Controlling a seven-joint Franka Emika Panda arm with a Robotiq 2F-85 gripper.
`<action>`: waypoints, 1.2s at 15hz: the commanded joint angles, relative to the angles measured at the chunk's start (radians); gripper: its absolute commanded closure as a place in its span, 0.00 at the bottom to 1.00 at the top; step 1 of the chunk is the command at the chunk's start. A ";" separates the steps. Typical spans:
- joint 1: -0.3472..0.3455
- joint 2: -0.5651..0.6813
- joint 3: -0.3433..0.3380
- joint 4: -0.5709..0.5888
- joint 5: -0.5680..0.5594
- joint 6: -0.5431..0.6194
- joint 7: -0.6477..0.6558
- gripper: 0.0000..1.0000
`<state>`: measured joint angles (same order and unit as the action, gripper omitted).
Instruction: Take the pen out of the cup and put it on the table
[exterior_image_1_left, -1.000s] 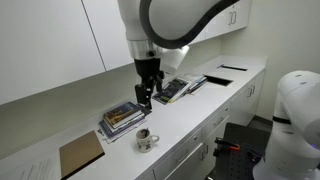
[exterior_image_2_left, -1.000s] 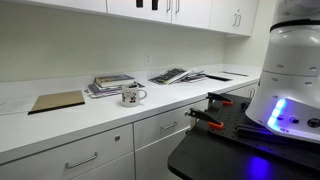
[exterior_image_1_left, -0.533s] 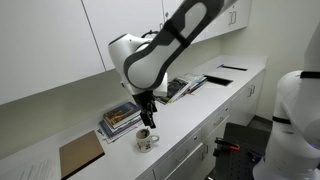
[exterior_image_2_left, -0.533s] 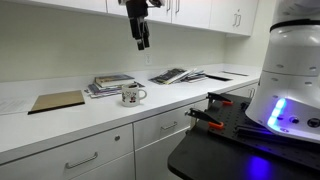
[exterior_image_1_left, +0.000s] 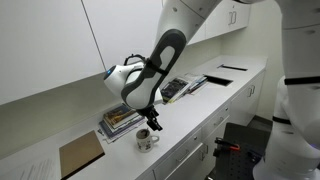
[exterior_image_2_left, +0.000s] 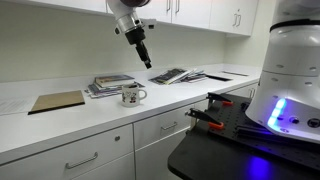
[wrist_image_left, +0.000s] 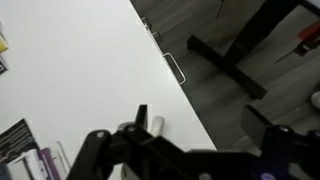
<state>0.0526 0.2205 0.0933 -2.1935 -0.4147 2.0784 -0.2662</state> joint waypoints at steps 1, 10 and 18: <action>0.009 -0.001 -0.006 0.007 0.002 -0.010 -0.001 0.00; -0.004 0.131 0.003 0.116 0.025 -0.050 -0.171 0.15; -0.010 0.344 0.002 0.355 0.010 -0.065 -0.277 0.40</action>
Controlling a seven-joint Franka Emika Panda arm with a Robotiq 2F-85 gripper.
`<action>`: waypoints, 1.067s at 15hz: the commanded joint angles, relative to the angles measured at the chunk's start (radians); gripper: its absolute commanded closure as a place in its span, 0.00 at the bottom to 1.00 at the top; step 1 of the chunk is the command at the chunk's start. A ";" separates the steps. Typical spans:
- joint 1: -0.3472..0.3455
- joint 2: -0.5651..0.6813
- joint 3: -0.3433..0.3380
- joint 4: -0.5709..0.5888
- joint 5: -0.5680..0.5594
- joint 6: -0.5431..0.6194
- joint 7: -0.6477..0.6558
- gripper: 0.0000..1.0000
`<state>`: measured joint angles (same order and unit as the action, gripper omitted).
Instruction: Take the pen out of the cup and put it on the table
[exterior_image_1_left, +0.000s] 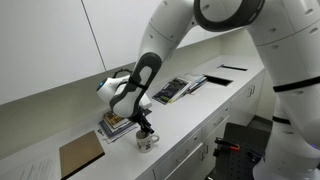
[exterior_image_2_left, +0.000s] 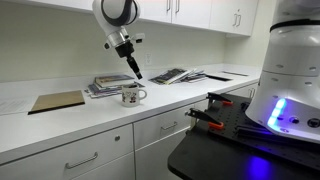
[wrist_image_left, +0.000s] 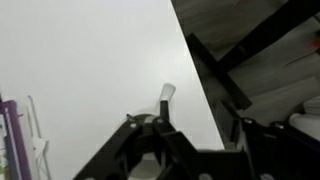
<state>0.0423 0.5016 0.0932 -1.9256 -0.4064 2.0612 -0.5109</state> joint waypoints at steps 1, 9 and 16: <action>0.000 0.084 0.003 0.110 0.002 -0.046 -0.035 0.39; 0.006 0.234 -0.001 0.288 0.000 -0.080 -0.052 0.71; 0.013 0.310 -0.010 0.381 -0.022 -0.126 -0.062 0.70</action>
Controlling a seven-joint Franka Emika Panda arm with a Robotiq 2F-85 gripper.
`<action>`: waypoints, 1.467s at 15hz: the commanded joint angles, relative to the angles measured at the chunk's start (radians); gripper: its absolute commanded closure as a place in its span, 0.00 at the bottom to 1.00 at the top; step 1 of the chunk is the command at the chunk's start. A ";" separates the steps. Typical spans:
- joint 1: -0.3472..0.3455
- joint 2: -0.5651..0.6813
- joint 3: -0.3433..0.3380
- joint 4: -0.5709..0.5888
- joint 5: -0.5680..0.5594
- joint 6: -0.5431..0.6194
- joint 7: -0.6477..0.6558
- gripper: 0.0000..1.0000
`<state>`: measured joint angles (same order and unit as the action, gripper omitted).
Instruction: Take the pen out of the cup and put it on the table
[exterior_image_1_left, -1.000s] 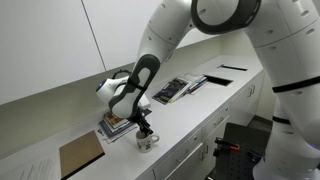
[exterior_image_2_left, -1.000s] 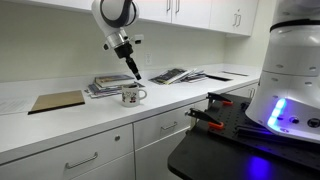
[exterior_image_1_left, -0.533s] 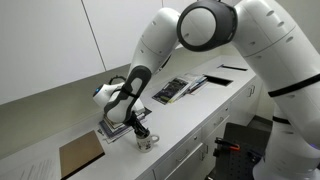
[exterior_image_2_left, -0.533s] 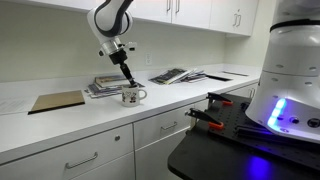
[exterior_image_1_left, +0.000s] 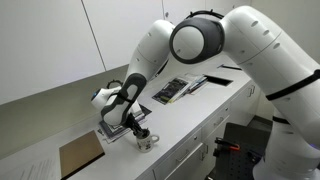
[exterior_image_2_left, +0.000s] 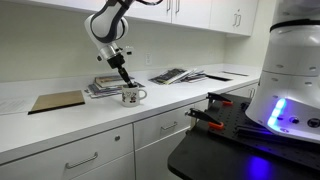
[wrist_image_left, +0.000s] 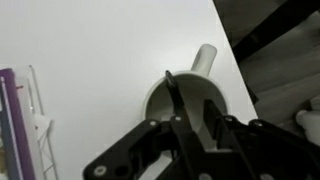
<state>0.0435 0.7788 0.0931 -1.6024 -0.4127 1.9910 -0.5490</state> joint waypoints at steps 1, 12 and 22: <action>0.013 0.041 -0.012 0.067 -0.021 -0.060 -0.023 0.69; 0.043 0.108 -0.023 0.131 -0.167 -0.135 -0.158 1.00; 0.034 -0.011 -0.008 0.037 -0.190 -0.085 -0.245 0.97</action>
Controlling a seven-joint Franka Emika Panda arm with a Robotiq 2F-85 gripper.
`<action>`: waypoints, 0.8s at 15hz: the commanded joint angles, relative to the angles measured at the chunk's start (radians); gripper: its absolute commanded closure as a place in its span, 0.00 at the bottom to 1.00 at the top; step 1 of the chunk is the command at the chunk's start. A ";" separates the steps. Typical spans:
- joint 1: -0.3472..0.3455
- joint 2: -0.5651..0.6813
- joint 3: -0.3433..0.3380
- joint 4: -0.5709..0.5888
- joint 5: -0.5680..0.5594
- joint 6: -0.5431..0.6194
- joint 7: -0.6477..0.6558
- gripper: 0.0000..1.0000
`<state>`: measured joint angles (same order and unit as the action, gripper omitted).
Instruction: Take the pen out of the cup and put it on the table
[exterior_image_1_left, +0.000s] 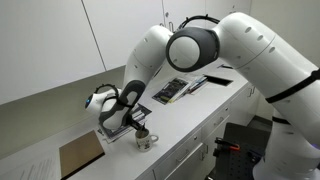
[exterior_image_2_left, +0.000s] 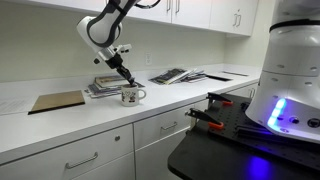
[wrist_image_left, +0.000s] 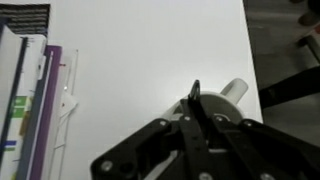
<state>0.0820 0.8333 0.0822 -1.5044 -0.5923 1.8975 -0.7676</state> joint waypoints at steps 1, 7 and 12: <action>-0.009 -0.082 0.005 -0.070 -0.003 0.006 -0.037 0.97; -0.008 -0.228 -0.002 -0.188 -0.015 0.021 0.003 0.97; -0.020 -0.312 -0.001 -0.261 0.011 0.040 0.064 0.97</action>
<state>0.0734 0.5767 0.0816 -1.7007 -0.5921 1.8989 -0.7704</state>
